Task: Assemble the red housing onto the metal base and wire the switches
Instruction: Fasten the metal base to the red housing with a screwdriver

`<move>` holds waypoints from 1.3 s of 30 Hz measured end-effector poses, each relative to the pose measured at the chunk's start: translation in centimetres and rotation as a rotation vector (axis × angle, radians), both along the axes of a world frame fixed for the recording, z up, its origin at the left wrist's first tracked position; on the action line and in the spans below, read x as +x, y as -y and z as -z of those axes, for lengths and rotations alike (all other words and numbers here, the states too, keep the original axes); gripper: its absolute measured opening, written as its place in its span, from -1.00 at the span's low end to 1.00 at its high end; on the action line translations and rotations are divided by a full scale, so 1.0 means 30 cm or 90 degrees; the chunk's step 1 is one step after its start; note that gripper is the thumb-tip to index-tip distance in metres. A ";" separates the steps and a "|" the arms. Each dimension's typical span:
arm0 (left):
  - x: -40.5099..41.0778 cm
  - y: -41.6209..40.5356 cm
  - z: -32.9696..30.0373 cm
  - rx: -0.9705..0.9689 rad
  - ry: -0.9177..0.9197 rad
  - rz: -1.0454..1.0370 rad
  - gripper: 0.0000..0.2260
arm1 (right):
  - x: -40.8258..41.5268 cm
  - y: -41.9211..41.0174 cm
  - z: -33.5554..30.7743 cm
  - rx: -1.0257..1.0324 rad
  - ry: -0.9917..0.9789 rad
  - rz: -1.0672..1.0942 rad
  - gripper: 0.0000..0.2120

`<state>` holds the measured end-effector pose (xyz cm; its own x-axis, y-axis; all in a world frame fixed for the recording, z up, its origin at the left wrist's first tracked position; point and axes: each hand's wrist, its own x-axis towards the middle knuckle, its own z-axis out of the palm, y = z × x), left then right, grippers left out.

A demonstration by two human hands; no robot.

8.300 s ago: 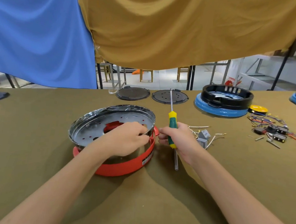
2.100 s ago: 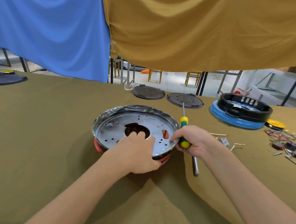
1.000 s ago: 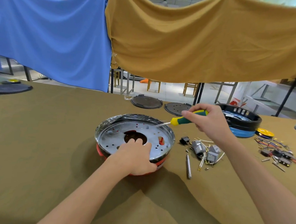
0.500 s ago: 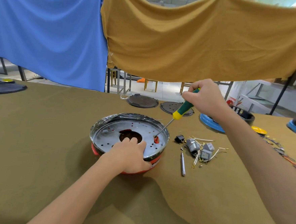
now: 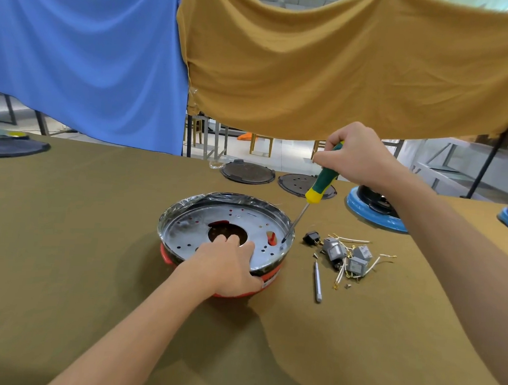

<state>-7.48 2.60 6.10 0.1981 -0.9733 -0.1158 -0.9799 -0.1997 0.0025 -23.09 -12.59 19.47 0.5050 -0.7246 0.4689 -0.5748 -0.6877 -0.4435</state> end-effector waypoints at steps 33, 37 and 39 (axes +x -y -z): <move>0.005 0.015 0.012 0.015 0.032 0.007 -0.38 | 0.108 -0.035 -0.063 -0.083 -0.250 -0.059 -0.62; 0.006 0.014 0.014 0.012 0.033 0.009 -0.35 | 0.084 -0.049 -0.098 0.050 -0.244 -0.147 -0.87; 0.004 0.014 0.013 0.015 0.030 0.007 -0.36 | 0.087 -0.057 -0.086 -0.040 -0.248 -0.110 -0.83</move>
<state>-7.35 2.20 5.71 0.1927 -0.9727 -0.1289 -0.9810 -0.1880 -0.0480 -20.49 -10.89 22.05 0.7648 -0.5899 0.2593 -0.5648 -0.8073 -0.1708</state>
